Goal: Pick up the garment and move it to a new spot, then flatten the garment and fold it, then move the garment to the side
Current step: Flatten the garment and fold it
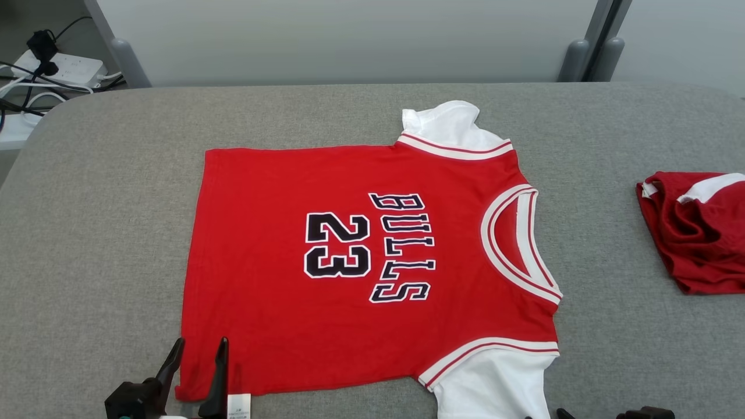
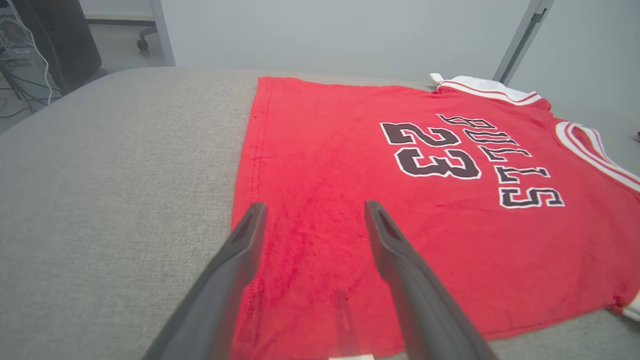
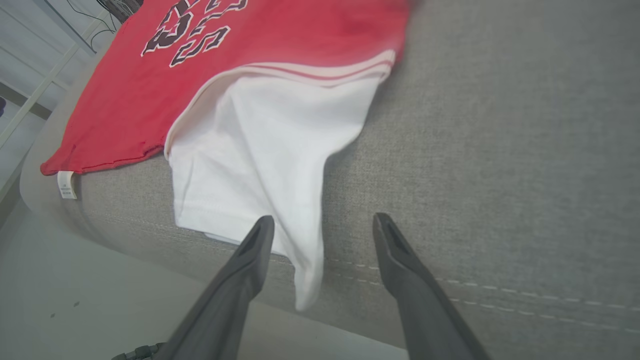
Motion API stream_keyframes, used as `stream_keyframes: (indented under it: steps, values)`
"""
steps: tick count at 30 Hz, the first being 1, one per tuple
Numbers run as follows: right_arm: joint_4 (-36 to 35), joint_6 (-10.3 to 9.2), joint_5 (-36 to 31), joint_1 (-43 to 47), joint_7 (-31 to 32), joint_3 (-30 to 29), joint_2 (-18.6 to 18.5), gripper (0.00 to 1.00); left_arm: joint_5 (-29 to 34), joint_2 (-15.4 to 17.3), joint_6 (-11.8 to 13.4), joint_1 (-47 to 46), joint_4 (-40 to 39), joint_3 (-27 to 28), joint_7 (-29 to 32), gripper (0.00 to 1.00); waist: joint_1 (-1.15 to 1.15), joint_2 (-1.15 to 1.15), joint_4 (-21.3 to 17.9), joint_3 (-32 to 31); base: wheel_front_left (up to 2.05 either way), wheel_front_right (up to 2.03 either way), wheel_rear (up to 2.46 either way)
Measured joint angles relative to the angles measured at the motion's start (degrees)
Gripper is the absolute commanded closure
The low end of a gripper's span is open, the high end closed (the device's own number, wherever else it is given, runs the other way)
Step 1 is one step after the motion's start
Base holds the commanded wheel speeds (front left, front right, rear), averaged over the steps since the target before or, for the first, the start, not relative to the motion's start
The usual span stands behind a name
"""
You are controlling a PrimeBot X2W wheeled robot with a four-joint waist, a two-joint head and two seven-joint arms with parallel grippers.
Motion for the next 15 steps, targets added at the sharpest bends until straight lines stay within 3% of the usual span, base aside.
stream_keyframes:
  steps: [1,3,5,9,11,15]
  values:
    - [0.07,0.0,0.43,-0.51,-0.01,0.43,-0.01,0.0,0.0,-0.01,-0.01,0.0,0.1,-0.01,0.0,0.0,0.0,0.0,0.09,0.07,0.0,0.0,0.0]
    - [0.13,0.0,1.38,-1.25,-0.01,1.11,0.01,0.11,0.0,-0.02,-0.02,-0.01,0.32,0.0,0.0,0.0,0.0,0.0,0.27,0.2,0.0,0.0,0.0]
    - [0.4,0.0,2.09,-1.7,-0.01,1.61,-0.13,0.45,0.0,-0.03,-0.02,-0.01,0.48,0.0,0.0,0.0,0.0,0.0,0.43,0.34,0.0,0.0,0.0]
    - [1.63,0.0,3.49,-2.06,0.68,3.46,-0.49,0.68,0.0,-0.03,-0.03,-0.08,0.74,0.03,0.0,0.0,0.0,0.0,0.61,0.61,0.0,0.0,0.0]
    - [2.08,0.0,4.01,-2.71,1.11,4.13,-0.8,1.0,0.03,-0.02,-0.03,-0.38,1.1,-0.04,0.0,0.0,0.0,0.0,0.63,0.79,0.0,0.0,0.0]
    - [2.11,0.0,5.14,-3.94,1.1,4.82,-1.03,1.0,-0.42,0.69,-0.03,-1.4,2.86,-2.26,0.0,0.0,0.0,0.0,0.58,1.22,0.0,0.0,0.0]
